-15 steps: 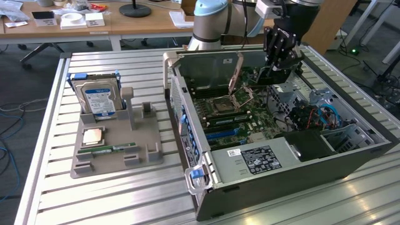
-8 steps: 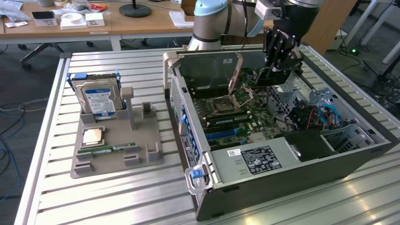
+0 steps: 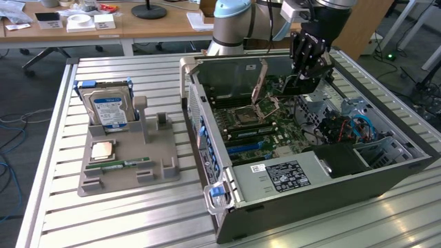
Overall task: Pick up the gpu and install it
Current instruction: 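Insert the gpu into the slot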
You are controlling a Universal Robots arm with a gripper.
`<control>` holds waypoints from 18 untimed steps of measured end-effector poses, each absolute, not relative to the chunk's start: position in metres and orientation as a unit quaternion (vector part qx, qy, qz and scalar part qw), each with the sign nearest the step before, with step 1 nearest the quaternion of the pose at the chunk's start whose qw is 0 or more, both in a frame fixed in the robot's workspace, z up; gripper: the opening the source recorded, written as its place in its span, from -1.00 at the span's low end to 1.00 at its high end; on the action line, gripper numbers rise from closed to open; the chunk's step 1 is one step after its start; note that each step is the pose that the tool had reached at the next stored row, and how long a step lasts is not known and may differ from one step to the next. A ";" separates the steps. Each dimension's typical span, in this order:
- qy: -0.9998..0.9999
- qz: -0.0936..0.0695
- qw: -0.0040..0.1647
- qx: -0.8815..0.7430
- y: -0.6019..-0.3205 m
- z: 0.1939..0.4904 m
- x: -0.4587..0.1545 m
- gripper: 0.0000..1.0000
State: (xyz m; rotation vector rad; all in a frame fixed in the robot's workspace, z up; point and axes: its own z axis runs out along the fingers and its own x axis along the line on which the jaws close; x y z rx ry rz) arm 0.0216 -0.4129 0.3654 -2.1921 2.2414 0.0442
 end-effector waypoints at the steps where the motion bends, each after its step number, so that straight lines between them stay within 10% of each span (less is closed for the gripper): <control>1: 0.715 0.014 0.003 -0.699 -0.413 0.365 0.021 -0.47; 18: 0.715 0.013 0.004 -0.699 -0.413 0.365 0.013 -0.47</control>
